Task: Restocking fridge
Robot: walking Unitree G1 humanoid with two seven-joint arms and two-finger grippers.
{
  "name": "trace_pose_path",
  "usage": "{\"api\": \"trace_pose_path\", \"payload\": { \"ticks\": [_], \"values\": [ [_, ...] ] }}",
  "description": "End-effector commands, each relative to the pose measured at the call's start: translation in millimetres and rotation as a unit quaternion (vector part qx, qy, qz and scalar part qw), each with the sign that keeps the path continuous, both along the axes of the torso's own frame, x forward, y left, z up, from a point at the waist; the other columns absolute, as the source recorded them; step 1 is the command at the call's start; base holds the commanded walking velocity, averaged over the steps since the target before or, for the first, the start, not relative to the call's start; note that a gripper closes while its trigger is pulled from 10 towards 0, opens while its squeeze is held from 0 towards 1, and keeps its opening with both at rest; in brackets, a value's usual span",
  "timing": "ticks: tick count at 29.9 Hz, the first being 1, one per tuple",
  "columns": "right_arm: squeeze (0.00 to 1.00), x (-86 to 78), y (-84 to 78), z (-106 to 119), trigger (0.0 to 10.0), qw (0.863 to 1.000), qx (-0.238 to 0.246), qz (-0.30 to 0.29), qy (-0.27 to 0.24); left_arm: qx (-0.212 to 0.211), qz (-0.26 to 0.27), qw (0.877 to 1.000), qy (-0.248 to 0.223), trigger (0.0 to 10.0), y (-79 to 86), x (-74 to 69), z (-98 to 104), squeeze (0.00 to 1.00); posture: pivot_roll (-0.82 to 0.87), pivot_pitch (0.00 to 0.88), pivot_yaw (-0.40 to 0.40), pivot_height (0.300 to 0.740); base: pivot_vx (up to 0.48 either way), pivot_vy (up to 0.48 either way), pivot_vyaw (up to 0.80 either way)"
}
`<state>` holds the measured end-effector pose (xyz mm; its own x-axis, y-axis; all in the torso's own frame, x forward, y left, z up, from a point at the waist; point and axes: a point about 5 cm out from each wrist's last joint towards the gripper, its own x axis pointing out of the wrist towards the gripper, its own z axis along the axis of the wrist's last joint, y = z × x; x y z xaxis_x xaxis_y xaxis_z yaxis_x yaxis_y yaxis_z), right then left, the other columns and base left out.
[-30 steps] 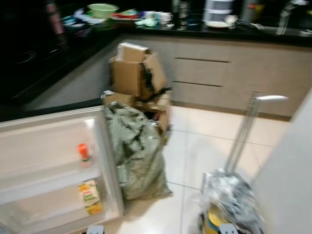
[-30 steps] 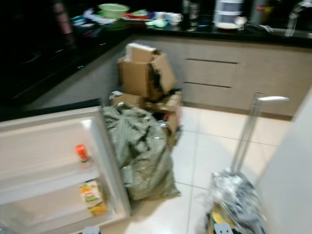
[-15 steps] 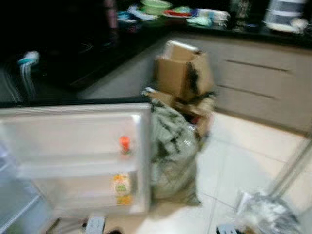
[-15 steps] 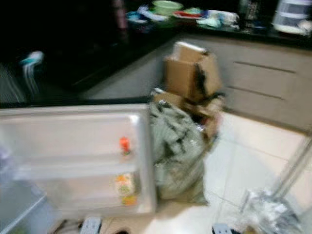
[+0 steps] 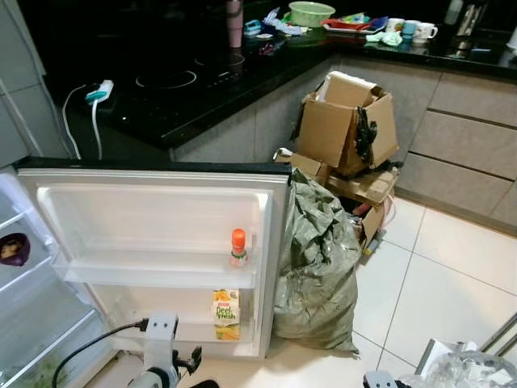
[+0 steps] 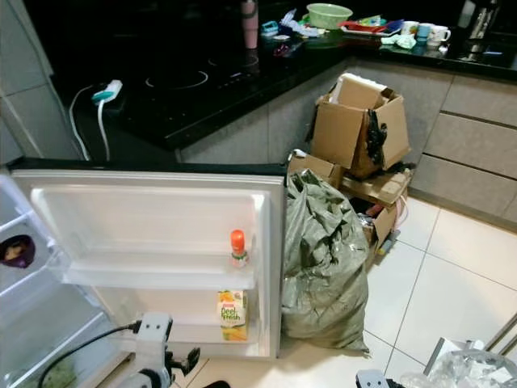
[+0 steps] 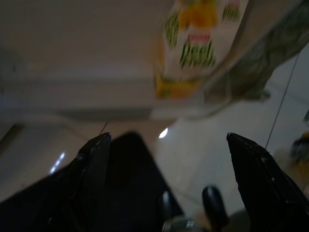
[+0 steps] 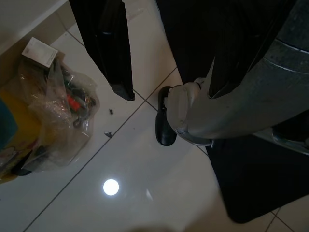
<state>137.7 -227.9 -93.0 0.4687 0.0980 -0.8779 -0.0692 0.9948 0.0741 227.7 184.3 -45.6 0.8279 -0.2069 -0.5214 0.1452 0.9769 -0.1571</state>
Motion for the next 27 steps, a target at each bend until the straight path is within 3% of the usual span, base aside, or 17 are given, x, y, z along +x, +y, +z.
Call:
{"api": "trace_pose_path", "payload": {
  "ticks": [1, 5, 6, 8, 11, 14, 17, 19, 24, 27],
  "values": [
    [0.0, -0.3, 0.0, -0.1, 10.0, 1.0, 0.002, -0.002, 0.001, 0.023, 0.03, 0.996, -0.083, 10.0, 27.4, 23.9, 27.9, 0.0, -0.09, 0.0, 0.0, 0.74, 0.0, 0.0, 0.0],
    [0.0, 0.6, 0.5, 0.1, 10.0, 1.0, 0.003, -0.001, 0.0, 0.026, 0.037, 0.993, -0.11, 10.0, 32.2, 31.2, 37.1, 0.0, -0.09, 0.0, 0.001, 0.74, 0.0, 0.0, 0.0],
    [0.0, 2.1, 1.2, 0.5, 10.0, 1.0, 0.004, 0.001, -0.001, 0.03, 0.049, 0.989, -0.14, 10.0, 39.7, 39.7, 48.8, 0.0, -0.09, 0.0, 0.002, 0.74, 0.0, 0.0, 0.0],
    [0.0, 3.2, 1.8, 0.7, 10.0, 1.0, 0.005, 0.002, -0.002, 0.026, 0.049, 0.986, -0.157, 10.0, 42.7, 44.3, 55.8, 0.0, -0.09, 0.0, 0.002, 0.74, 0.0, 0.0, 0.0],
    [0.0, 3.7, 2.1, 0.9, 10.0, 1.0, 0.005, 0.004, -0.002, 0.02, 0.041, 0.986, -0.159, 10.0, 41.4, 44.7, 56.5, 0.0, -0.09, 0.0, 0.002, 0.74, 0.0, 0.0, 0.0],
    [0.0, 3.5, 2.3, 0.8, 10.0, 1.0, 0.005, 0.004, -0.001, 0.01, -0.003, 0.989, -0.147, 10.0, 34.2, 40.6, 51.8, 0.0, -0.09, 0.0, 0.004, 0.74, 0.0, 0.0, 0.0],
    [0.0, 2.8, 1.5, 0.7, 10.0, 1.0, 0.004, 0.005, 0.0, 0.003, -0.087, 0.989, -0.122, 10.0, 23.1, 31.5, 43.4, 0.0, -0.09, 0.0, 0.004, 0.74, 0.0, 0.0, 0.0],
    [0.0, 1.9, 0.4, 0.6, 10.0, 1.0, 0.003, 0.006, 0.002, 0.018, -0.16, 0.983, -0.091, 10.0, 18.3, 21.6, 35.7, 0.0, -0.09, 0.0, 0.003, 0.74, 0.0, 0.0, 0.0],
    [0.0, 2.5, 0.6, 0.8, 10.0, 1.0, 0.003, 0.007, 0.001, 0.034, -0.213, 0.975, -0.06, 10.0, 20.8, 14.5, 31.2, 0.0, -0.09, 0.0, 0.003, 0.74, 0.0, 0.0, 0.0],
    [0.0, 2.6, 1.1, 0.8, 10.0, 1.0, 0.004, 0.008, 0.001, 0.045, -0.274, 0.96, -0.041, 10.0, 22.4, 9.3, 31.0, 0.0, -0.09, 0.0, 0.003, 0.74, 0.0, 0.0, 0.0]
  ]
}}
